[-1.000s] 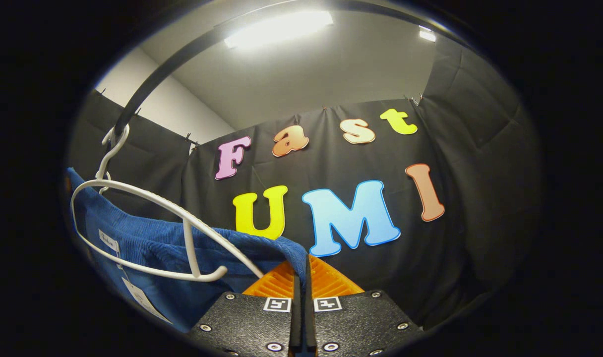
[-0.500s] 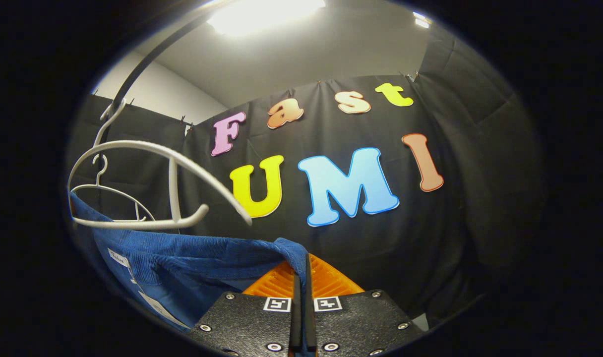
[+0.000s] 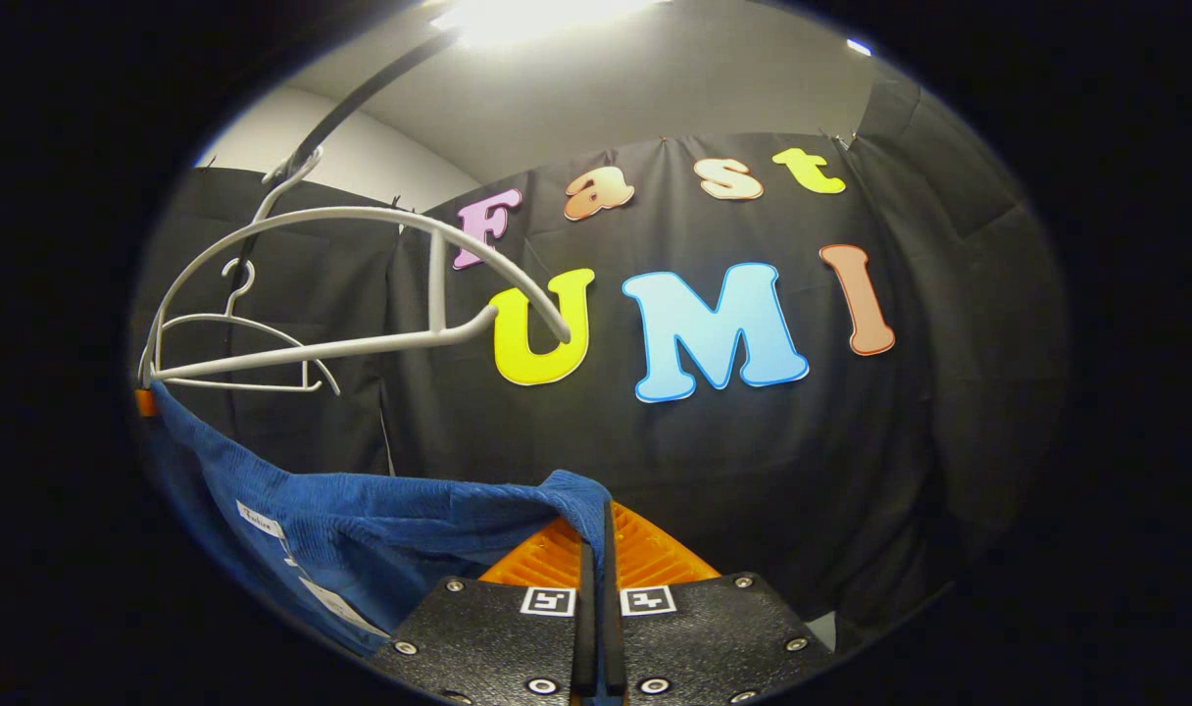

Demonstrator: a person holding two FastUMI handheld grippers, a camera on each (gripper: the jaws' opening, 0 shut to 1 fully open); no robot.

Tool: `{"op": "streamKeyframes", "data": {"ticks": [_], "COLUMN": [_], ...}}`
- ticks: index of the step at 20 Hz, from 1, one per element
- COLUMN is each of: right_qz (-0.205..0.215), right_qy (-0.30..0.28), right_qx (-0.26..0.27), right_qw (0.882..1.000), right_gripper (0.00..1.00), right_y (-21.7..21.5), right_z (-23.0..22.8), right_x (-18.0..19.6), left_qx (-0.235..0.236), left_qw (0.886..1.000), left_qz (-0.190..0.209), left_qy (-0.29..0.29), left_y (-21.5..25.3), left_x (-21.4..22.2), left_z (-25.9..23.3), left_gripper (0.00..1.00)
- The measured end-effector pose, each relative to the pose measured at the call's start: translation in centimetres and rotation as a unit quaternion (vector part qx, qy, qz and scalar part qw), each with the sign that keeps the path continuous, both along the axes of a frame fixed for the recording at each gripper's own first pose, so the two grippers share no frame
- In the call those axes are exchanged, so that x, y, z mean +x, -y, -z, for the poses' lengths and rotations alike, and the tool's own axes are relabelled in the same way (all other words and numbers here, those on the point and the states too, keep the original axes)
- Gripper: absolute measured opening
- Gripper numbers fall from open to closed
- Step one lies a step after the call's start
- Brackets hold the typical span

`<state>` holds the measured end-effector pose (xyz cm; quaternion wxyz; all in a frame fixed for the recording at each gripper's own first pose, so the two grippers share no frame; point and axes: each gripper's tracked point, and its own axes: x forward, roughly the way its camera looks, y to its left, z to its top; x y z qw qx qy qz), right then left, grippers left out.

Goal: Grasp the clothes on the hanger with both hands and then place them into the laundry hamper below.

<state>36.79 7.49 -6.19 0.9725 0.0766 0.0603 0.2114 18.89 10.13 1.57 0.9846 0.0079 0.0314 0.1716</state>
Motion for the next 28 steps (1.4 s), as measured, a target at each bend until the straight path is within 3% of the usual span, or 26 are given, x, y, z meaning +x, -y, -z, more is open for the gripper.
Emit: {"op": "streamKeyframes", "data": {"ticks": [1,4,5,6,9,10,17,27,28], "right_qz": [-0.001,-0.006,-0.009,-0.011,-0.015,-0.015,-0.03,-0.061,-0.064], "right_qy": [0.0,0.013,0.02,0.026,0.034,0.036,0.05,0.015,0.008], "right_qx": [0.004,0.01,0.008,0.006,0.007,0.008,0.025,0.027,0.024], "right_qw": [1.0,1.0,1.0,1.0,0.999,0.999,0.998,0.998,0.998], "right_gripper": [0.02,0.02,0.02,0.02,0.02,0.02,0.02,0.02,0.02], "right_y": [0.0,-0.3,-0.4,-0.5,-0.9,-0.9,-2.2,-4.8,-5.0], "right_z": [-0.6,-3.2,-4.1,-4.7,-6.5,-7.0,-10.5,-7.5,-6.8], "right_x": [-0.9,-4.1,-5.1,-6.1,-9.2,-10.4,-17.5,-27.2,-28.0], "left_qx": [-0.007,-0.02,-0.022,-0.024,-0.032,-0.035,-0.053,-0.087,-0.092], "left_qw": [1.0,0.999,0.999,0.999,0.997,0.996,0.986,0.971,0.97], "left_qz": [0.004,0.021,0.029,0.036,0.061,0.07,0.141,0.213,0.219], "left_qy": [0.003,0.018,0.021,0.026,0.039,0.043,0.065,0.059,0.055], "left_y": [0.3,1.1,1.4,1.8,2.9,3.4,7.6,13.4,13.8], "left_x": [-0.8,-3.1,-3.7,-4.3,-5.7,-6.0,-8.5,-12.4,-12.7], "left_z": [-0.2,-1.3,-1.8,-2.3,-3.7,-4.1,-6.2,-4.2,-3.5], "left_gripper": [0.06,0.06,0.01,0.06,0.06,0.01,0.01,0.01,0.06]}}
